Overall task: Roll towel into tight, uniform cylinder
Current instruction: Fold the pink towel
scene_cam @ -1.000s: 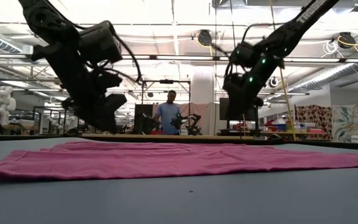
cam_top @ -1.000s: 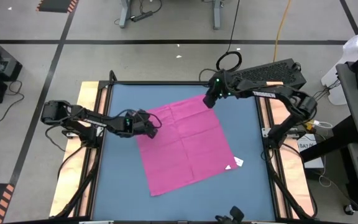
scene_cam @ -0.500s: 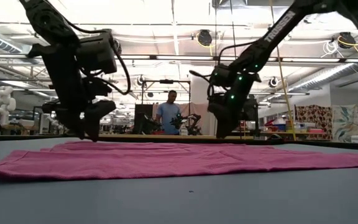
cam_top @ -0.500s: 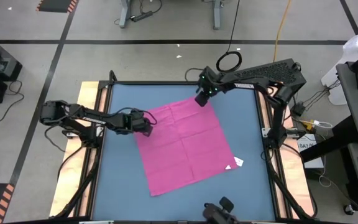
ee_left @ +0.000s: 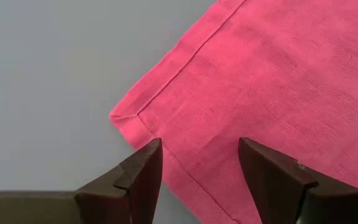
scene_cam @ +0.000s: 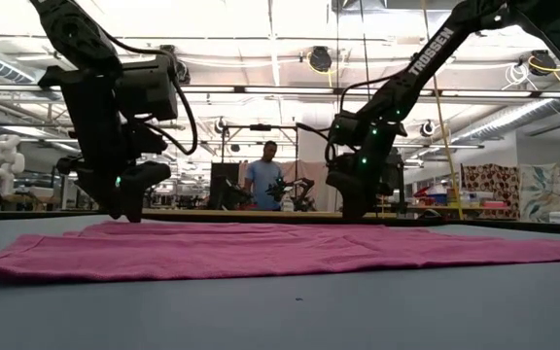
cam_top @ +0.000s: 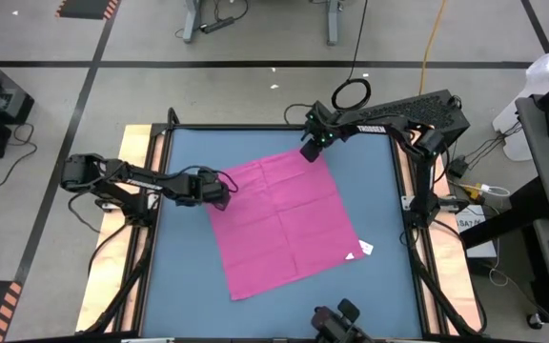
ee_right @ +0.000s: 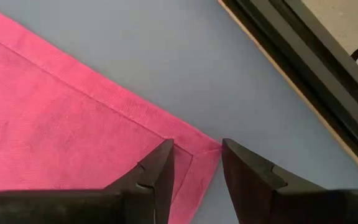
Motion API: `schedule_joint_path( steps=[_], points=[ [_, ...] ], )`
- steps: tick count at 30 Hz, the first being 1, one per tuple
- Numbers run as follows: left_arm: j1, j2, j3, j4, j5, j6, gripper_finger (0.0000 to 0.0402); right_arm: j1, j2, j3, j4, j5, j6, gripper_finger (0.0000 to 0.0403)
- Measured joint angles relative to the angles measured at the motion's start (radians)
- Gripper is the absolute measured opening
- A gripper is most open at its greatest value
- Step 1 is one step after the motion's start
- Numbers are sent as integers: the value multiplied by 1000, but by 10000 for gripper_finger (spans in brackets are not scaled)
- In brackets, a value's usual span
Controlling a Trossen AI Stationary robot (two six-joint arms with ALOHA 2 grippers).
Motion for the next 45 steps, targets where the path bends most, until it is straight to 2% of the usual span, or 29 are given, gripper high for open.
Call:
schedule_joint_path(
  steps=[9, 15, 18, 35, 41, 45],
  points=[
    [0, 0, 0, 0, 0, 23, 216, -1, 0, 0, 10, 73, 17, 126],
    [0, 0, 0, 1, -1, 26, 216, -5, 0, 0, 9, 61, 7, 126],
    [0, 0, 0, 1, -1, 26, 216, 0, 0, 0, 8, 10, 9, 126],
    [0, 0, 0, 1, -4, 43, 216, 15, 0, 0, -16, 24, 10, 125],
    [0, 0, 0, 1, -21, 69, 216, 17, -7, 0, -60, -31, 20, 125],
    [0, 0, 0, 1, -32, 73, 216, 17, -15, 0, -73, -2, 48, 129]
  ],
)
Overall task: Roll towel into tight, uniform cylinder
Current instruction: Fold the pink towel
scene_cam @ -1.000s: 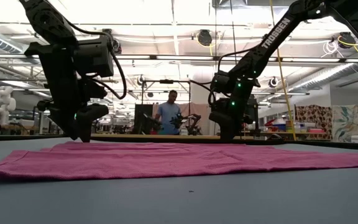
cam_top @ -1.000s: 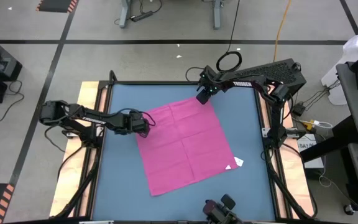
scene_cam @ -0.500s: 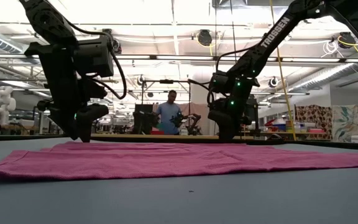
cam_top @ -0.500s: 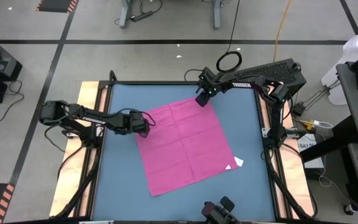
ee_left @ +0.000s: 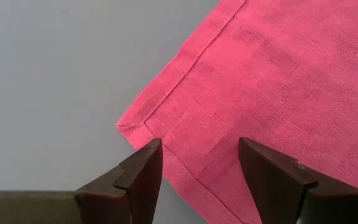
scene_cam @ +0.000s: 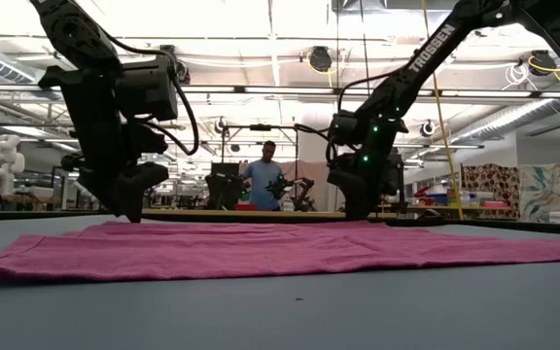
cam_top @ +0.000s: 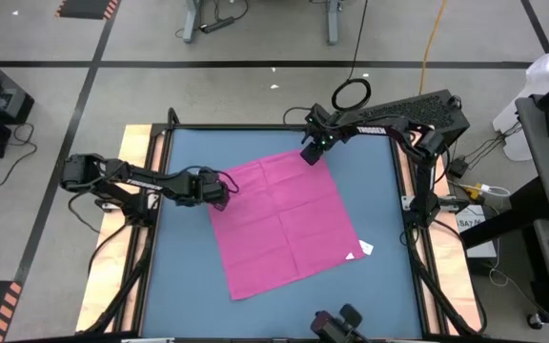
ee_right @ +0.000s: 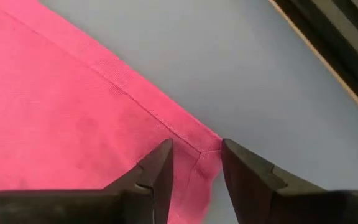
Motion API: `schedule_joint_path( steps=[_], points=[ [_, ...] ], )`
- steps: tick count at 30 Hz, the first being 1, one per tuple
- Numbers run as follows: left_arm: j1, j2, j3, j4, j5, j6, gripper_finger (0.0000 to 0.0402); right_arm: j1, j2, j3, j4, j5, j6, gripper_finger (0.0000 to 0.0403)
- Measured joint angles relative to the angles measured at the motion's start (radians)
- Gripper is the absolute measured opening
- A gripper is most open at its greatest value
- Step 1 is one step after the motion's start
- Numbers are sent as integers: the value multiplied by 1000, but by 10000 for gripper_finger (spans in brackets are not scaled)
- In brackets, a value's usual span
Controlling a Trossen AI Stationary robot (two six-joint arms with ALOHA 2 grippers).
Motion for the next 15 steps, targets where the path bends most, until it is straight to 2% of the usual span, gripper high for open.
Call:
schedule_joint_path(
  steps=[6, 15],
  points=[
    [0, 0, 0, 1, -6, 5, 216, -1, -17, 0, 6, 74, 10, 152],
    [0, 0, 0, 3, -20, 5, 216, -12, 19, 0, 28, 37, -4, 168]
  ],
)
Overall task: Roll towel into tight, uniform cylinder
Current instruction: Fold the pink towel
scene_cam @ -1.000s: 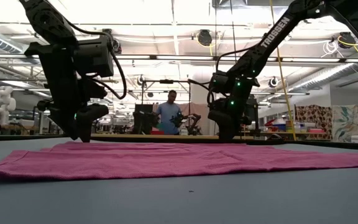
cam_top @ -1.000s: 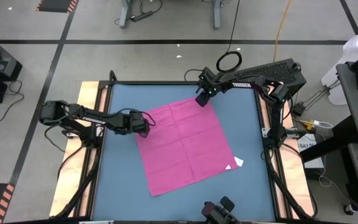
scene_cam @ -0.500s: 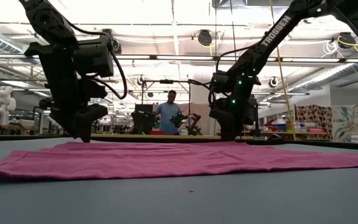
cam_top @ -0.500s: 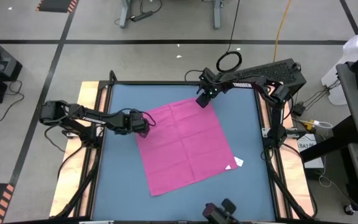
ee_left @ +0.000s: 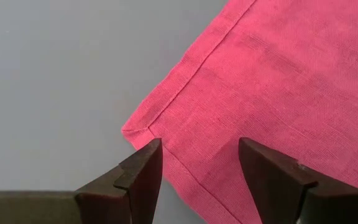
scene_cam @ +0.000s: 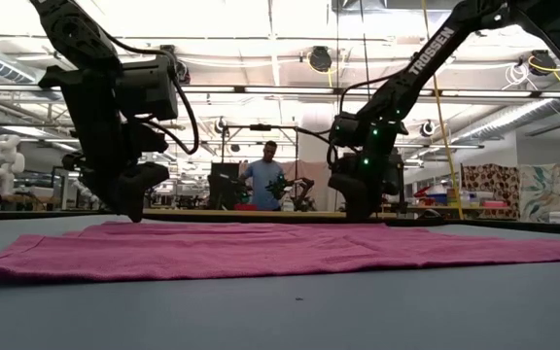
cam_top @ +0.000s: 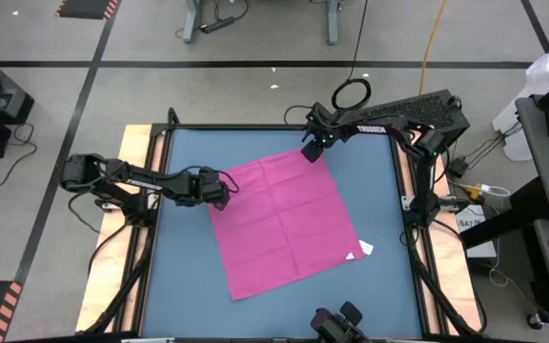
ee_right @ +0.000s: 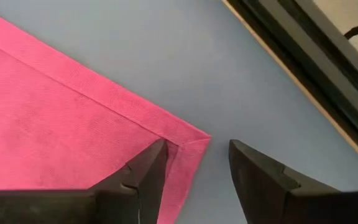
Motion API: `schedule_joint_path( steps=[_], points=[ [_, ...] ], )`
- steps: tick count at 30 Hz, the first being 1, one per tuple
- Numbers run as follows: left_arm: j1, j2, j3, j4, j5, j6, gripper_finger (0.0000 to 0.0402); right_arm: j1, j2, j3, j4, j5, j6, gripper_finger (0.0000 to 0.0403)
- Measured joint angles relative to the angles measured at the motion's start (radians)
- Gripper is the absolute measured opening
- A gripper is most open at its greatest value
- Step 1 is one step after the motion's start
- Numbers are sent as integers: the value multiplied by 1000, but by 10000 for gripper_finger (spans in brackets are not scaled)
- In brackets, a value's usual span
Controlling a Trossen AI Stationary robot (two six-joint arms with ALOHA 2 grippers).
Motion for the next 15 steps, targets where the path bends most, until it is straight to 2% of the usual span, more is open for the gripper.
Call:
schedule_joint_path(
  steps=[7, 15],
  points=[
    [0, 0, 0, 0, 0, -4, 216, 8, 12, 2, 3, -9, -21, 140],
    [0, 0, 0, -4, 0, 2, 216, 11, 14, 2, 2, -21, -61, 52]
  ],
)
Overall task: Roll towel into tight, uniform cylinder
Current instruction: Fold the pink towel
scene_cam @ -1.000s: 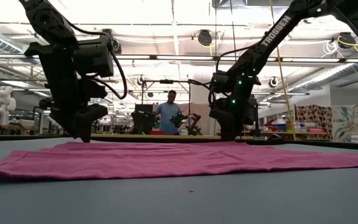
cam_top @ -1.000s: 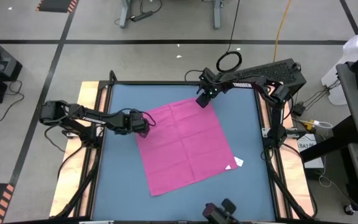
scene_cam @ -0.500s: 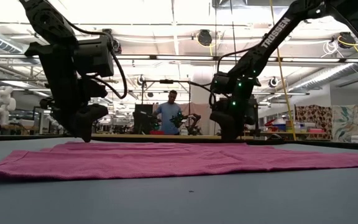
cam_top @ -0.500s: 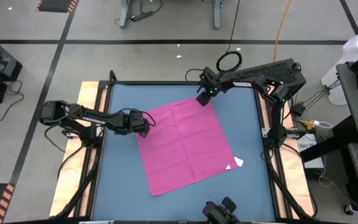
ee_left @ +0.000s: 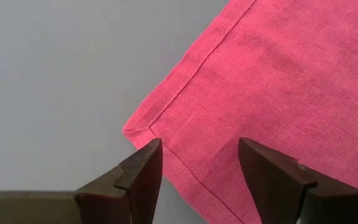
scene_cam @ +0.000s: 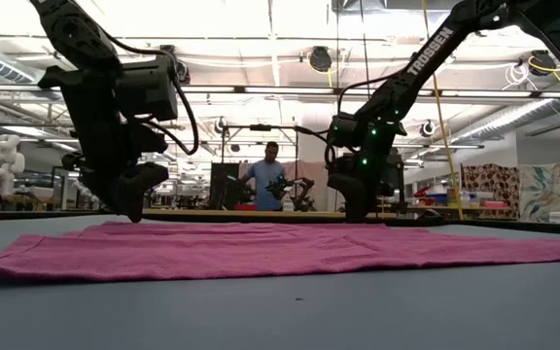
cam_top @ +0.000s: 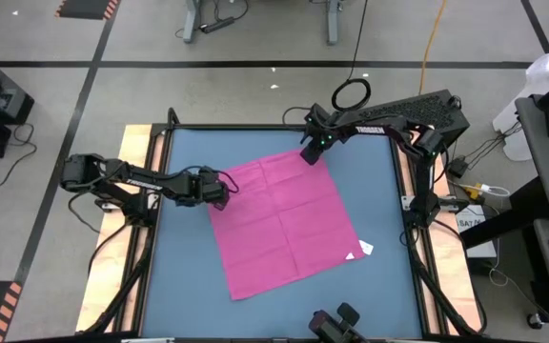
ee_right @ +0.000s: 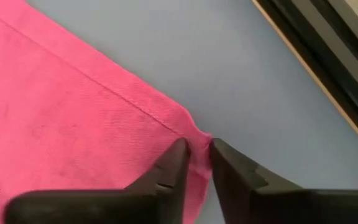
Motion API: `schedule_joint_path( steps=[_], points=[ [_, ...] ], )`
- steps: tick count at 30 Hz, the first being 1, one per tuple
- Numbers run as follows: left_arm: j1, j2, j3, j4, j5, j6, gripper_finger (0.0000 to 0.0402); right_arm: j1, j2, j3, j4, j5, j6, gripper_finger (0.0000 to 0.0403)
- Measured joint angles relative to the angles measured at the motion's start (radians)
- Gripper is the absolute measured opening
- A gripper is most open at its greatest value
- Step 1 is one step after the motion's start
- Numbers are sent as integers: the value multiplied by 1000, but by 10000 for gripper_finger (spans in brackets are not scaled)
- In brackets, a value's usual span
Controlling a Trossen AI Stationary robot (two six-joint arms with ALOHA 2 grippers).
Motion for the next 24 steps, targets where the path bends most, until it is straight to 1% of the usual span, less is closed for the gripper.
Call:
schedule_joint_path(
  steps=[3, 5, 8, 12, 17, 21, 24],
  points=[
    [0, -1, 0, 0, 0, 0, 216, 1, 0, 0, -1, -3, -15, 15],
    [0, -9, 0, -1, 0, 0, 216, 1, 0, -1, -2, -4, -25, 6],
    [0, -37, 0, -14, 0, -4, 216, 1, -8, -2, -9, -3, -24, 10],
    [7, -122, 0, -36, 0, -17, 216, 1, -35, -7, -44, 6, -26, 5],
    [42, -210, 0, -133, -2, -58, 216, 1, -49, -6, -68, 6, -28, 4],
    [91, -216, 0, -142, -8, -32, 226, 7, -49, -6, -83, 6, -35, 3],
    [122, -194, 0, -126, -12, -27, 236, 14, -49, -6, -84, 2, -34, 3]
  ],
)
